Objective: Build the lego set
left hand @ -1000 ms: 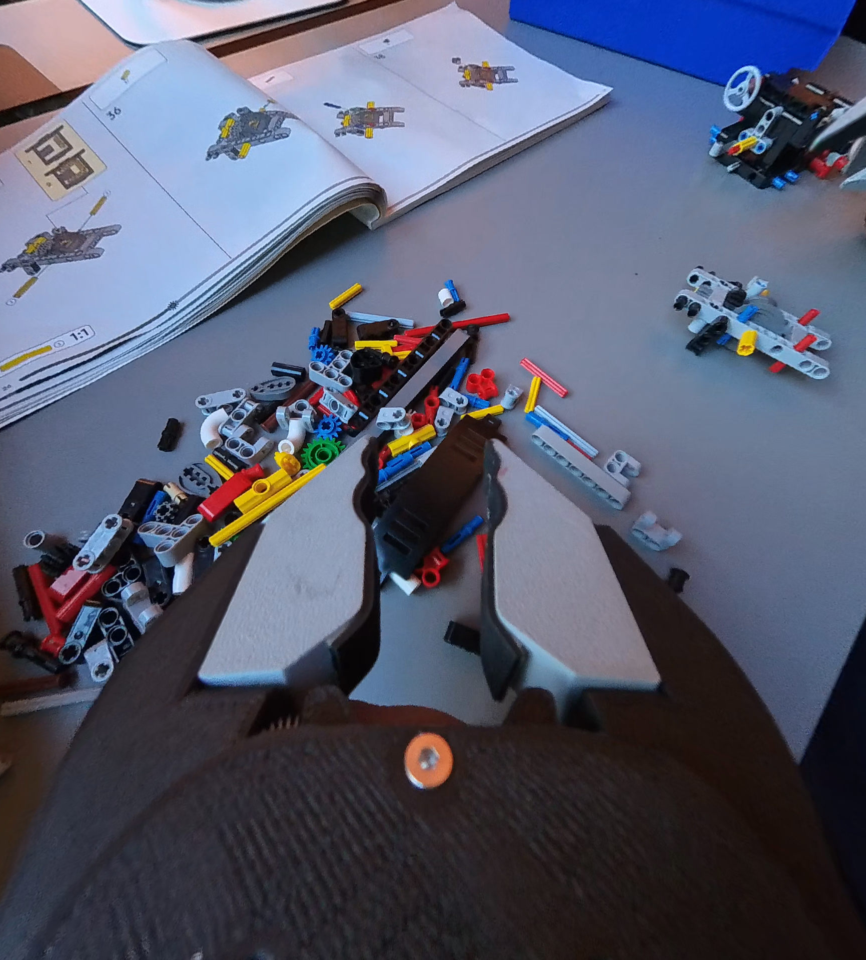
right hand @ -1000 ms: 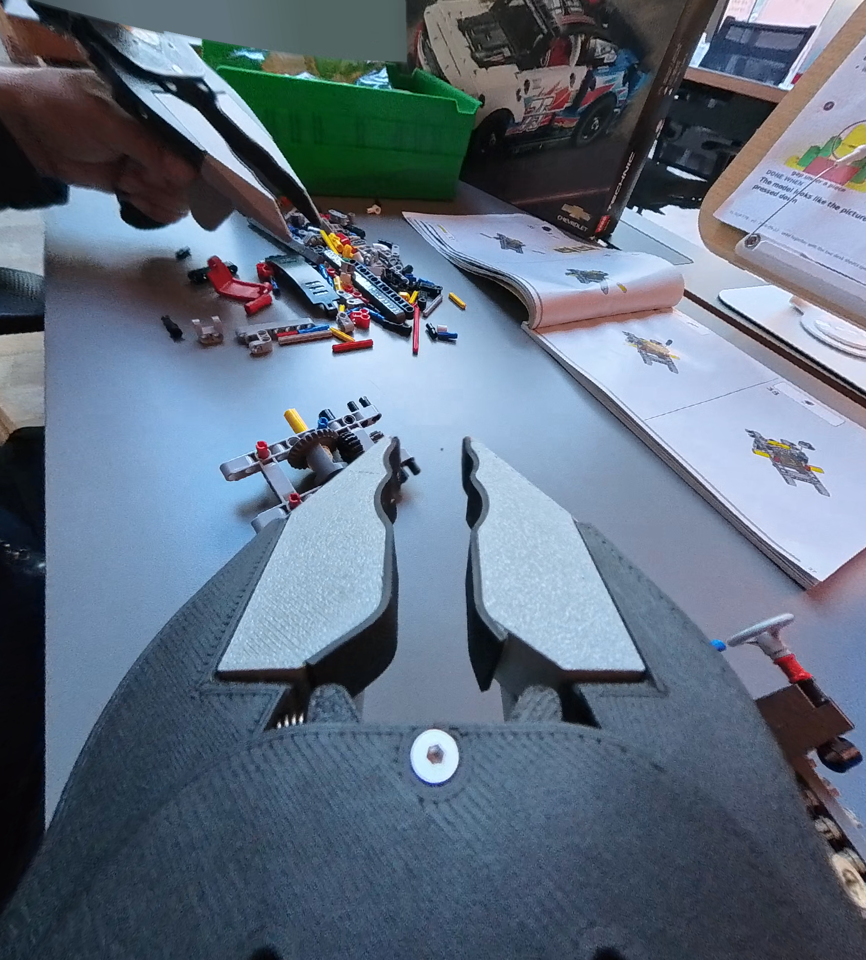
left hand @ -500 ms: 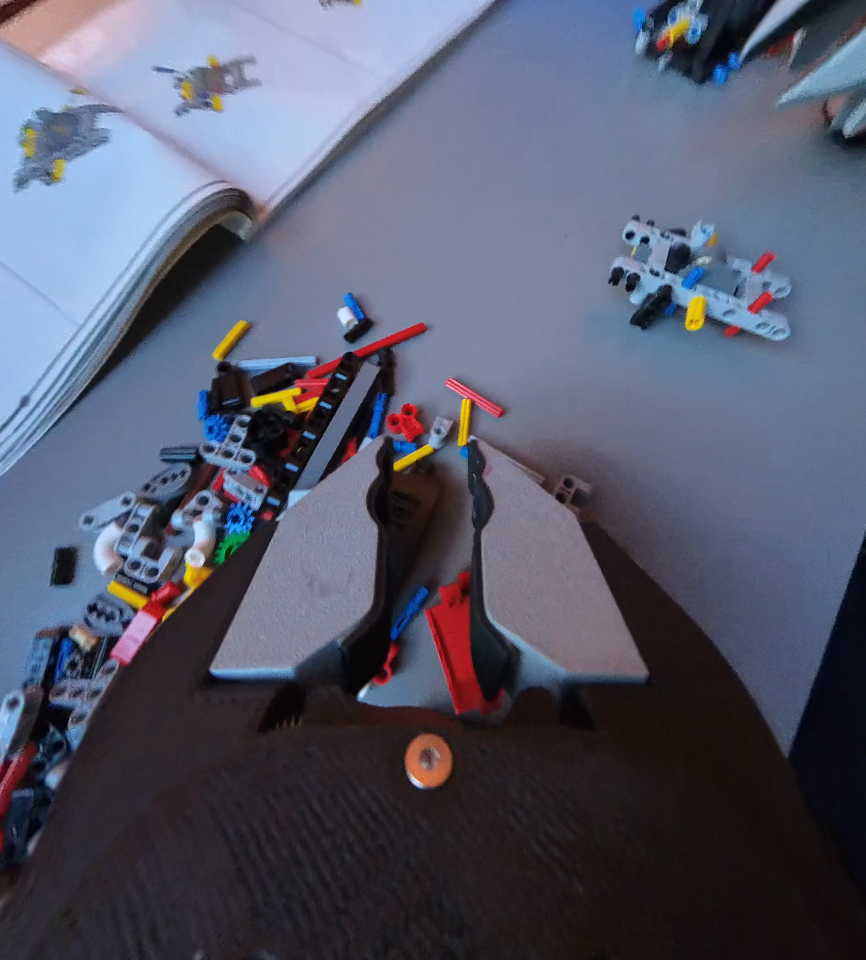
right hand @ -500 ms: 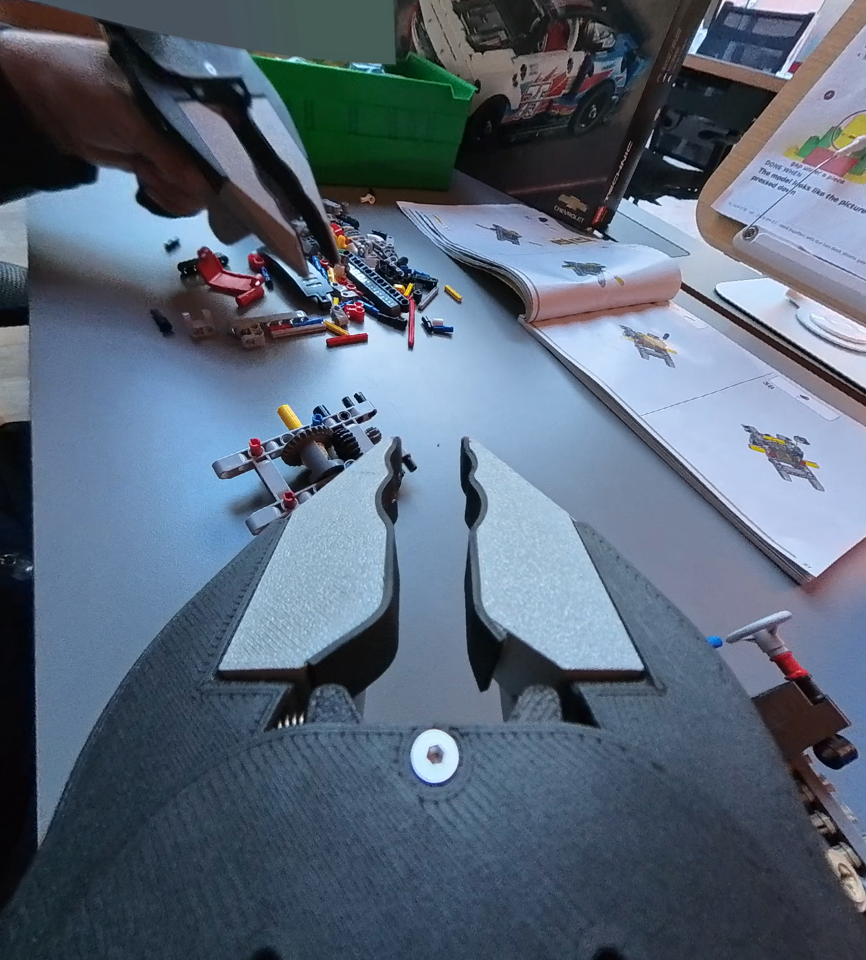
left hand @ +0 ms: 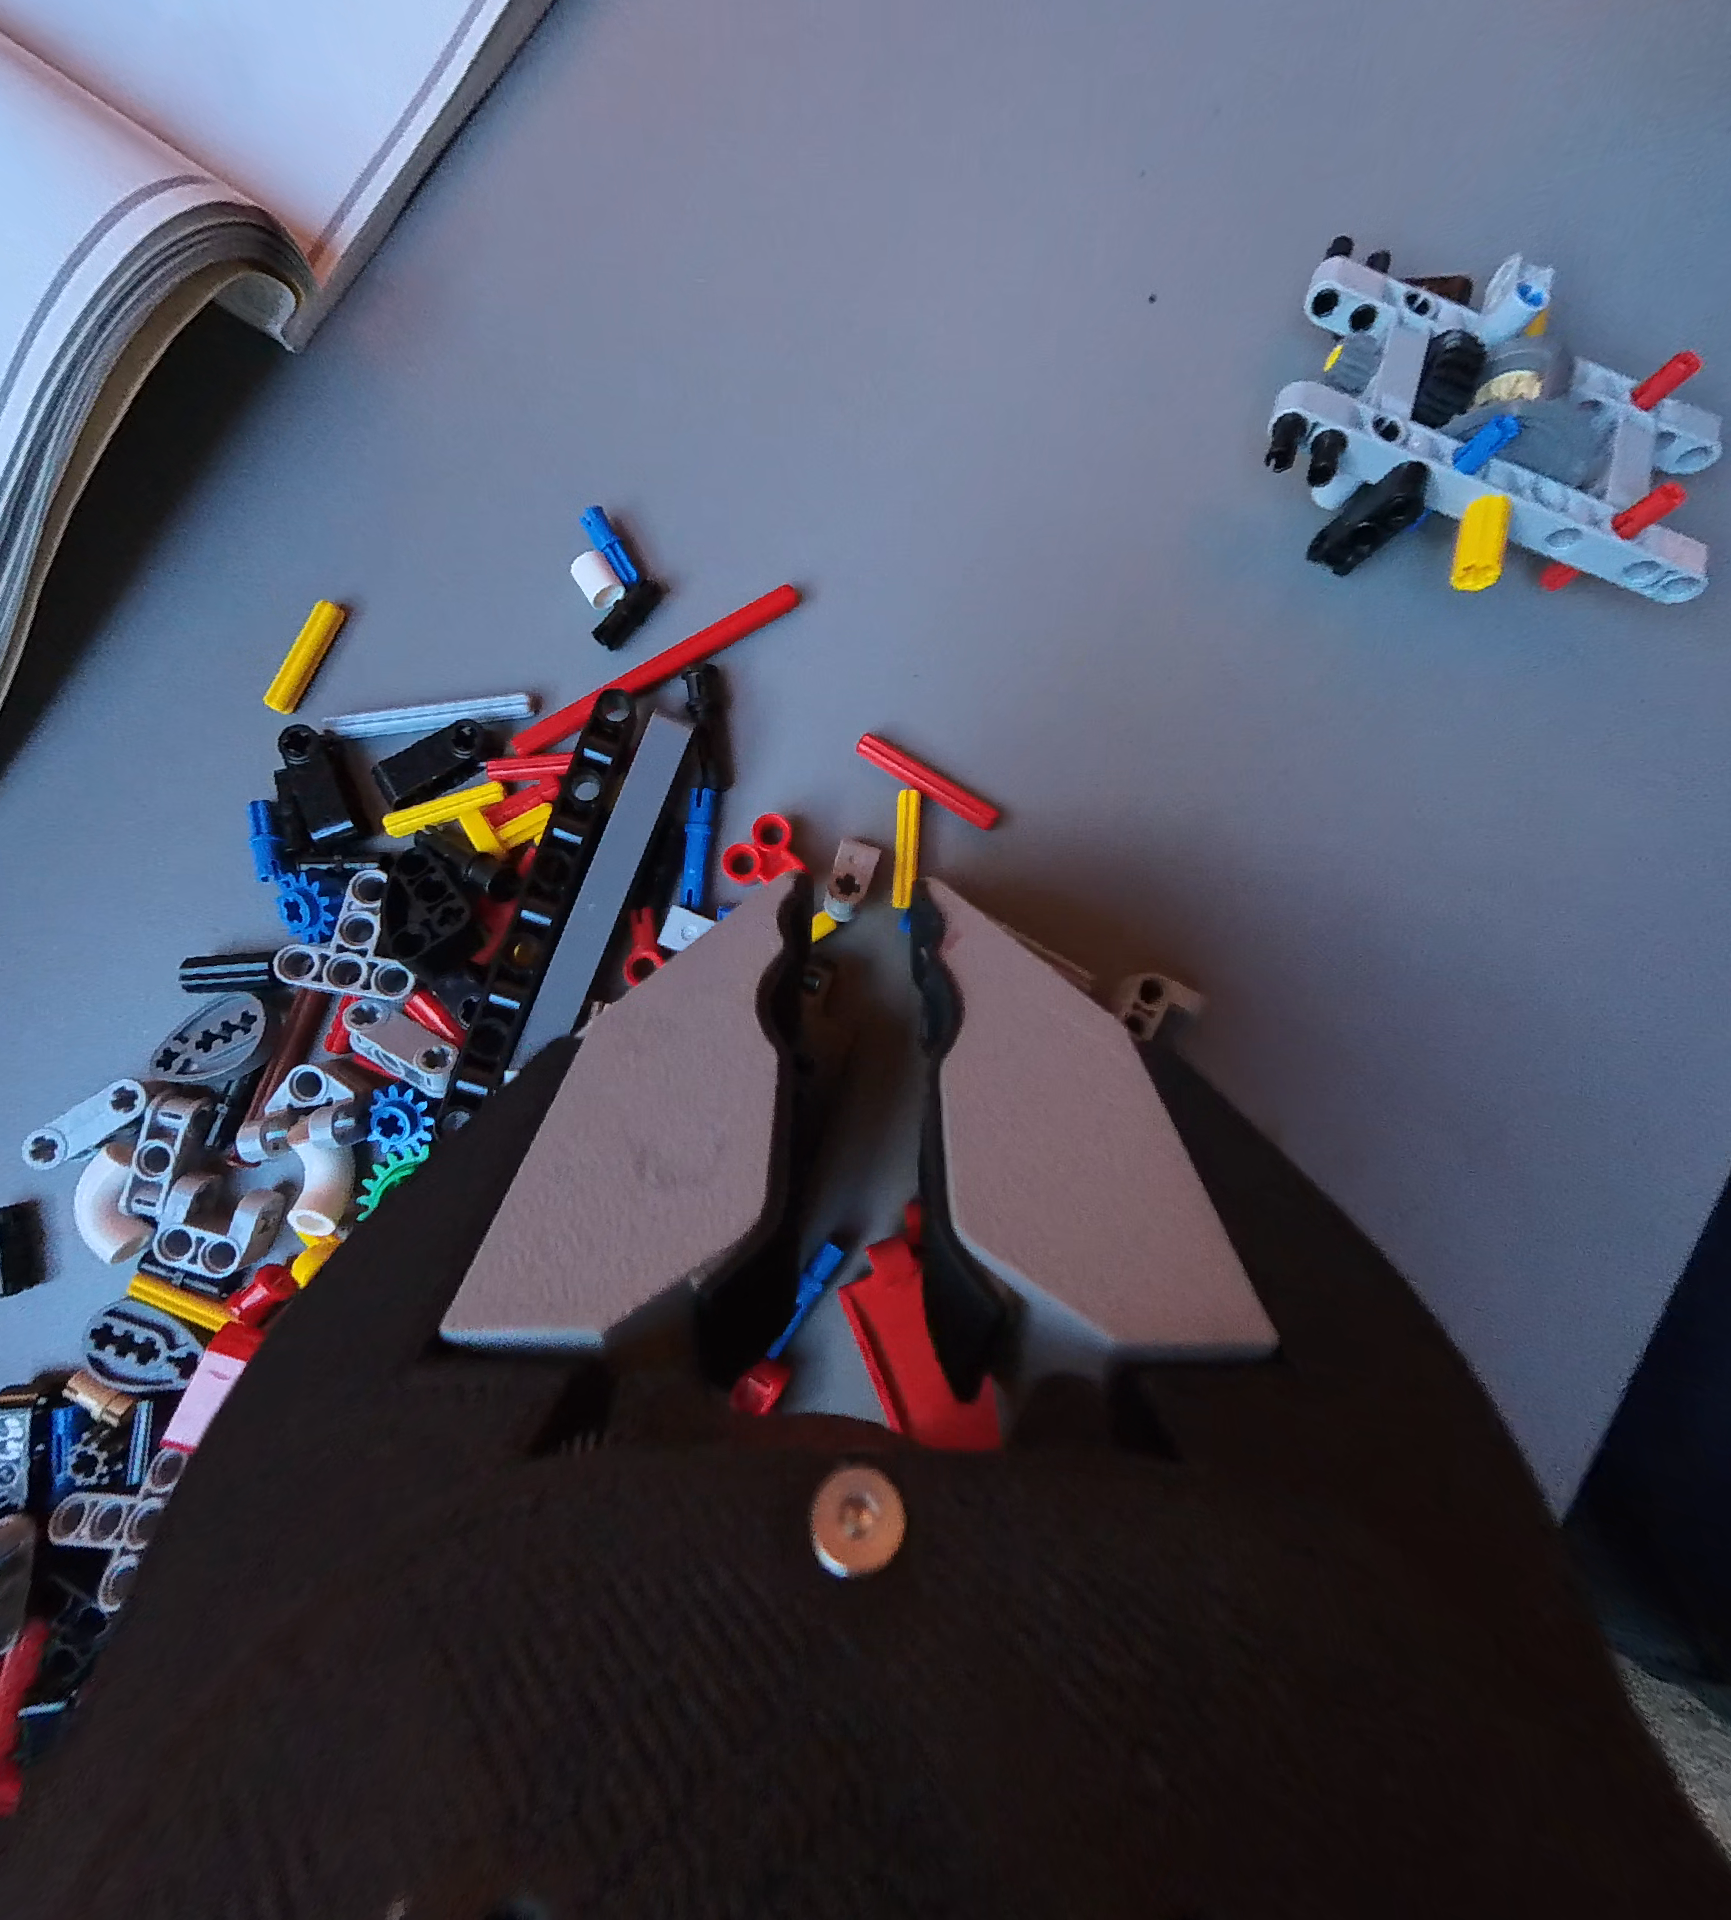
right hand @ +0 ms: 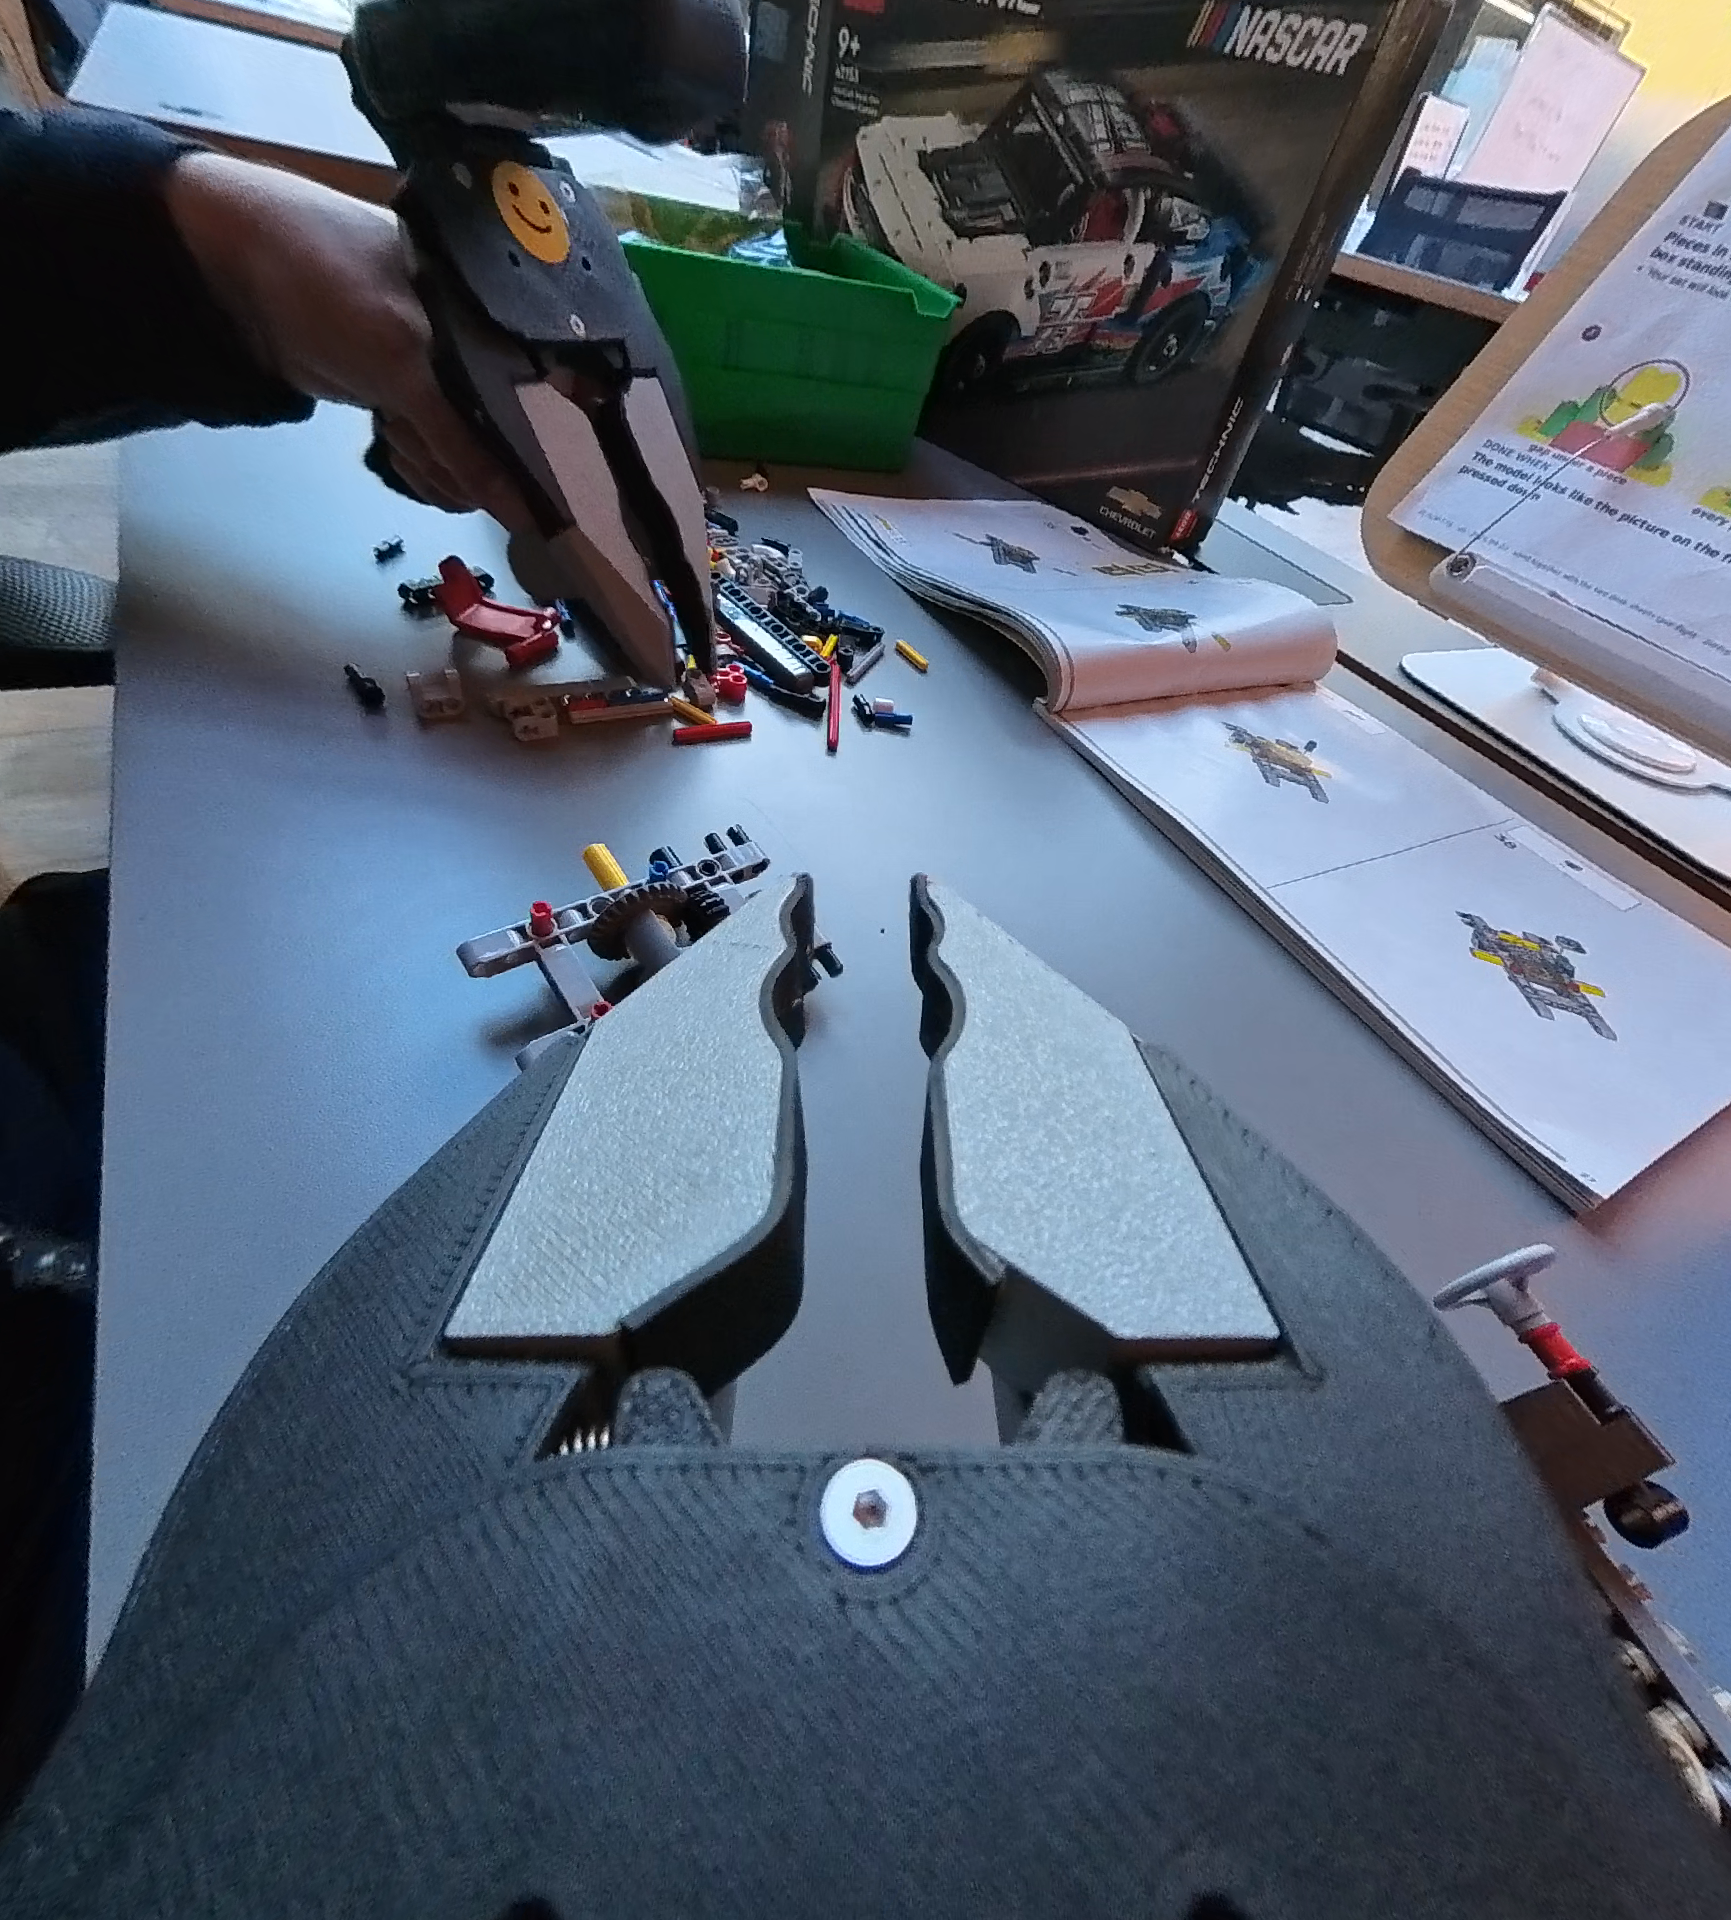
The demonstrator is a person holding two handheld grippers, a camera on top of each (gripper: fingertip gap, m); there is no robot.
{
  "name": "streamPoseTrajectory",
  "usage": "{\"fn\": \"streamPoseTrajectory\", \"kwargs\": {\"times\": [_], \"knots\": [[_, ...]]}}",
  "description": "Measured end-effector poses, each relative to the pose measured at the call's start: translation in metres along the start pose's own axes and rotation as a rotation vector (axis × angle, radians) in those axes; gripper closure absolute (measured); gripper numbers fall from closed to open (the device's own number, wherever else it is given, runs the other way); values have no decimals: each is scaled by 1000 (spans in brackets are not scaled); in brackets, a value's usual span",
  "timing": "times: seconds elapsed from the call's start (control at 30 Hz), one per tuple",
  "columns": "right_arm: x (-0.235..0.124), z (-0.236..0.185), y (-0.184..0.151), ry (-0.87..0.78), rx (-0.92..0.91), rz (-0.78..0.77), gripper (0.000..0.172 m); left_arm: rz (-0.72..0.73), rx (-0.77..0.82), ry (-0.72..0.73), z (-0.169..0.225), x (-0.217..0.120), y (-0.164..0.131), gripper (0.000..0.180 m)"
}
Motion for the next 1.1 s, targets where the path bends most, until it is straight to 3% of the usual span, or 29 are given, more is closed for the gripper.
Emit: {"fn": "streamPoseTrajectory", "kwargs": {"times": [0.13, 0.57, 1.1], "knots": [[-1, 0, 1, 3, 6, 8, 157, -28, 13, 24, -2, 4, -2, 175], [-1, 2, 1, 1, 18, 11, 158, -31, 81, 78, 0, 0, 1, 176], [0, 2, 1, 5, 18, 11, 158, 156, 250, 154, 10, -12, 31, 176]]}}
Point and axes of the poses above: each gripper's, where its closed fingertips meet, x out along the fingers, y out of its top, z = x × y across the jaws, the point moved 6 cm from there along -x, back along the fingers, and after that the axes turned 13 degrees about -y, right-handed, at the moved point
